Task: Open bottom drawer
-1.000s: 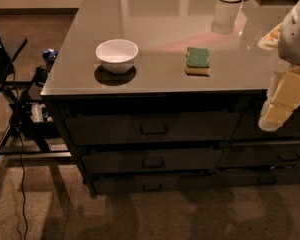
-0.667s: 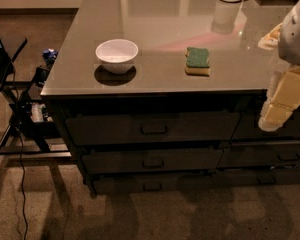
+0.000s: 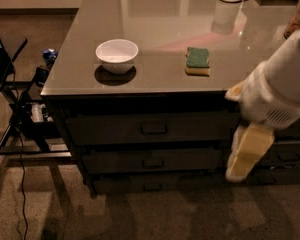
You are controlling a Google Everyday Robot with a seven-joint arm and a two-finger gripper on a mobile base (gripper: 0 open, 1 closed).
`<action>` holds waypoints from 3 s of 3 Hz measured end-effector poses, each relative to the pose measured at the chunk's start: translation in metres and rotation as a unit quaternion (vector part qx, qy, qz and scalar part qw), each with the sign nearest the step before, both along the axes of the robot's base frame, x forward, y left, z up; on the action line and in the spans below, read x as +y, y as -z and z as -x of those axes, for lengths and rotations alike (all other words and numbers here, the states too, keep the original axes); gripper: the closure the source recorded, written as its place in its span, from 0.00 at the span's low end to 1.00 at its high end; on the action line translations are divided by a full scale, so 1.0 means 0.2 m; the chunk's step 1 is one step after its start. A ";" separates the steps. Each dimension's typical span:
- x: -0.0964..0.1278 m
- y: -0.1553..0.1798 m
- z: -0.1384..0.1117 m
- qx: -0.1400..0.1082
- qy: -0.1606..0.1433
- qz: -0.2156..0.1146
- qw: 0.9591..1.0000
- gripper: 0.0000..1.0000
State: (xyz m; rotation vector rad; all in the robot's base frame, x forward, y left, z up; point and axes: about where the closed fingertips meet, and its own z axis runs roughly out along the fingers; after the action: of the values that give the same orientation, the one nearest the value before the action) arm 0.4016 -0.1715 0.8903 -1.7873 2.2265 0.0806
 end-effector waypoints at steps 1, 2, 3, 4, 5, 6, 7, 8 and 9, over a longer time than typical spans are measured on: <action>0.12 0.34 0.13 0.058 -0.007 -0.015 0.998 0.00; 0.11 0.41 0.19 0.074 -0.008 -0.008 0.997 0.00; 0.11 0.40 0.19 0.072 -0.008 -0.009 0.997 0.00; 0.12 0.54 0.20 0.098 -0.002 -0.018 0.995 0.00; 0.17 0.83 0.22 0.128 0.011 -0.017 0.992 0.00; 0.22 1.14 0.19 0.151 0.029 -0.022 0.988 0.00; 0.22 1.14 0.19 0.151 0.029 -0.022 0.988 0.00; 0.21 1.30 0.19 0.166 0.024 -0.018 0.986 0.00; 0.15 1.57 0.15 0.177 0.034 -0.023 0.983 0.00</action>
Offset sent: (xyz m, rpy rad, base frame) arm -0.0234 0.0217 -0.0594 0.0271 0.1005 0.0129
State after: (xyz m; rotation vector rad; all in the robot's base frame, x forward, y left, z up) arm 0.3710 -0.1418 0.5759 -1.7833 2.4978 0.4649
